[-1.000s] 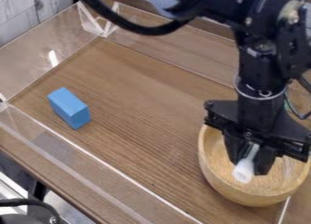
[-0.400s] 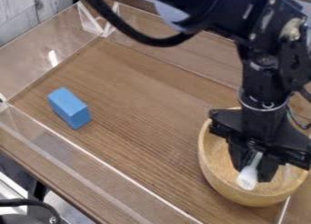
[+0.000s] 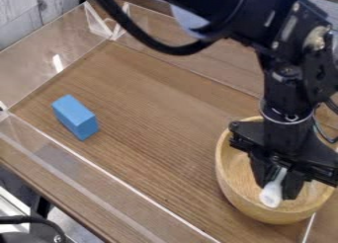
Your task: Put the green marker in the brown bowl
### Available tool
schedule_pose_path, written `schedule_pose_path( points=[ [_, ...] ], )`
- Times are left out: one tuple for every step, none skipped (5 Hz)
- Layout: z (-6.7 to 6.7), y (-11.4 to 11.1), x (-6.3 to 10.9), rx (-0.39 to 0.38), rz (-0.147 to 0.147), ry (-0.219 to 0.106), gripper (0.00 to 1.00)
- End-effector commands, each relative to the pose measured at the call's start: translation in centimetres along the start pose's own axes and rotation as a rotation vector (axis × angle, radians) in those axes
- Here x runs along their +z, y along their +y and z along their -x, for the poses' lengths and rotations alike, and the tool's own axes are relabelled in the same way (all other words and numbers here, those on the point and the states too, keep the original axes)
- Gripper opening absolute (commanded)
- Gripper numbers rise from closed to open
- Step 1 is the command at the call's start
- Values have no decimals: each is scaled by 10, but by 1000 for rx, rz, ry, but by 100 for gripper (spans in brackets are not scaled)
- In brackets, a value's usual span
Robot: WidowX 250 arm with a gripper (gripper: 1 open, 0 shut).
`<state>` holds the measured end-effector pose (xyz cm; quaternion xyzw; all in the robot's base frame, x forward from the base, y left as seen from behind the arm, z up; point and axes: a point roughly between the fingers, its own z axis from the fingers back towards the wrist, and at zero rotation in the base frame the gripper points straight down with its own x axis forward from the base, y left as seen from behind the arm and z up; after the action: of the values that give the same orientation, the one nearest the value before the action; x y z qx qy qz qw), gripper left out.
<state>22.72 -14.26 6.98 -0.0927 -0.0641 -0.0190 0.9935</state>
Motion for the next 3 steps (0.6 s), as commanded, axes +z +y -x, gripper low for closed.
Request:
schedule_pose_path(
  points=[
    [-6, 0, 3, -1, 12, -26, 0],
    [-6, 2, 0, -2, 13, -27, 0],
    [-7, 3, -4, -3, 16, -29, 0]
  ],
)
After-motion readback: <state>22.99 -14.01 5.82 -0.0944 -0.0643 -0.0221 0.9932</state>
